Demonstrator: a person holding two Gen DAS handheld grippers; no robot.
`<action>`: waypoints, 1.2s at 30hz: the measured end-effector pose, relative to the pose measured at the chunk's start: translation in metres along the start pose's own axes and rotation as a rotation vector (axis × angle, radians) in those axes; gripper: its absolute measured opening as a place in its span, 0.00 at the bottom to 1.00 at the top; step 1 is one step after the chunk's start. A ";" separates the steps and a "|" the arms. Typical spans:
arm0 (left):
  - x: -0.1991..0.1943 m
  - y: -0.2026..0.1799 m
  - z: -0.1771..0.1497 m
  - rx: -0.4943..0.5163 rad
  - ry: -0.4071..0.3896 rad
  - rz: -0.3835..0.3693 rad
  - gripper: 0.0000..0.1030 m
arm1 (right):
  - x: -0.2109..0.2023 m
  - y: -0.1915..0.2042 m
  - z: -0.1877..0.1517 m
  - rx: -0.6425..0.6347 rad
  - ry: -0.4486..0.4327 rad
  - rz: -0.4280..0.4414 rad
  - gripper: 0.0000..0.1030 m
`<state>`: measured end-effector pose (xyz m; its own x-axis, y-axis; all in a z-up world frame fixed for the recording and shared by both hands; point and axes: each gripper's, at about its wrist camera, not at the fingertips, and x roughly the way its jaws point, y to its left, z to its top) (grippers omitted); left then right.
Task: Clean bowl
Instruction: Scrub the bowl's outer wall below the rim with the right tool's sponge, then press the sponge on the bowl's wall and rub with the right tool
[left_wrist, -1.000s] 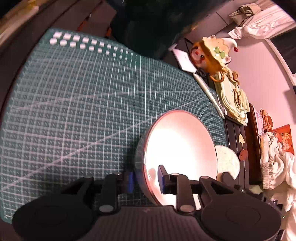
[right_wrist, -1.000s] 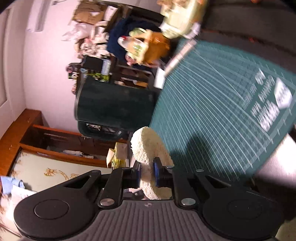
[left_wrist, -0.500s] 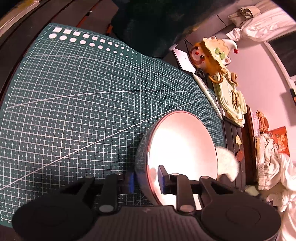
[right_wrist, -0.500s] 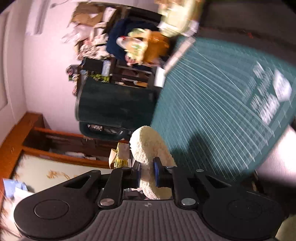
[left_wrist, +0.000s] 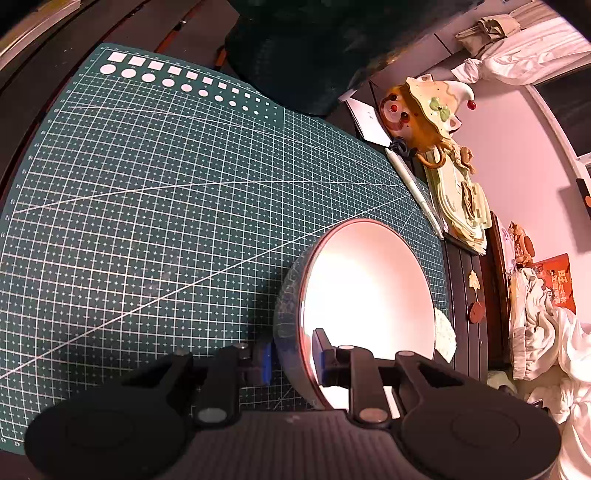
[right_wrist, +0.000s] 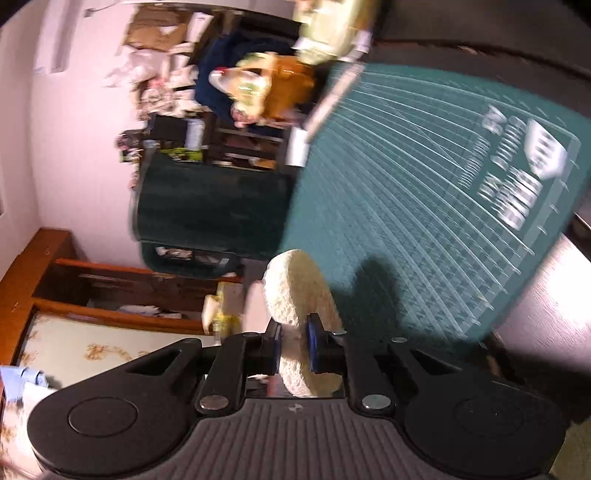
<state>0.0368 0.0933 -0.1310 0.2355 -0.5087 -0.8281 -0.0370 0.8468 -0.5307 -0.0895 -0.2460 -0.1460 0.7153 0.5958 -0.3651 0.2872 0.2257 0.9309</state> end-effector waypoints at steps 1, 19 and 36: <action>0.000 0.000 0.000 0.001 0.000 0.001 0.20 | -0.002 0.002 0.001 -0.003 -0.007 0.006 0.13; 0.002 -0.004 0.001 0.012 0.001 0.010 0.20 | -0.007 0.008 0.009 0.024 -0.041 0.067 0.13; 0.001 -0.001 0.004 0.011 0.004 0.007 0.20 | -0.003 0.008 0.010 0.016 -0.042 0.060 0.14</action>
<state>0.0409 0.0931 -0.1303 0.2315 -0.5035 -0.8324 -0.0279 0.8519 -0.5230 -0.0832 -0.2538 -0.1375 0.7577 0.5748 -0.3089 0.2531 0.1775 0.9510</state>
